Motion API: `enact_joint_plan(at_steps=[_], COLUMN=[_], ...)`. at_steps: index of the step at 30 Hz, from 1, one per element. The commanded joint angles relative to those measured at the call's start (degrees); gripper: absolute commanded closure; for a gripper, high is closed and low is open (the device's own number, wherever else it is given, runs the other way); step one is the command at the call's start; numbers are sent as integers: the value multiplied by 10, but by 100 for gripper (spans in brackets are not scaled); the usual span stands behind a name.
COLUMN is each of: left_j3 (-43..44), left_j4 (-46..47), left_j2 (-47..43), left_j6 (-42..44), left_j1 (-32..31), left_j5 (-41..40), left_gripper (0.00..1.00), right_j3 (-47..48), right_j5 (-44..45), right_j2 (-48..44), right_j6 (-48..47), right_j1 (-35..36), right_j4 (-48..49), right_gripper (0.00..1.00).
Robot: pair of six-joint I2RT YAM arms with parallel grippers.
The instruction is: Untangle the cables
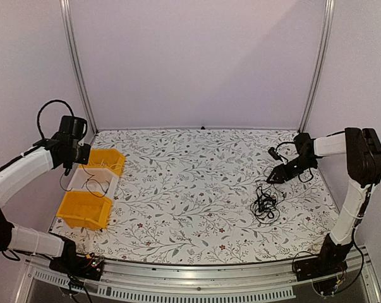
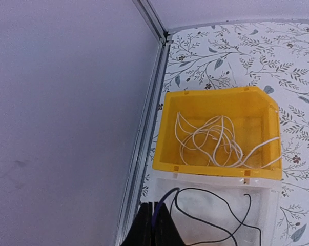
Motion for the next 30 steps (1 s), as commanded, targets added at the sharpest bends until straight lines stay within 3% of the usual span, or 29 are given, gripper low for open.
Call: enact_joint_plan(at_steps=[1,17,21,30], left_j3=[-8,-9,-45,-67], left_j4=[27,125,181,114], left_j2=[21,58,59,58], left_j6=[-13,39,65,13], left_j1=[6,4,4,5], left_j5=[34,106,108,116], left_gripper=[100,100,100,100], right_j3=[6,8,9,9], right_j5=[-7,-9,-9,-9], right_j2=[14,27,30,28], right_j6=[-8,-11,-11,-14], right_j1=[-3,-3,-3,-3], right_j4=[-7,-12,-14,-17], right_gripper=[43,43,43,43])
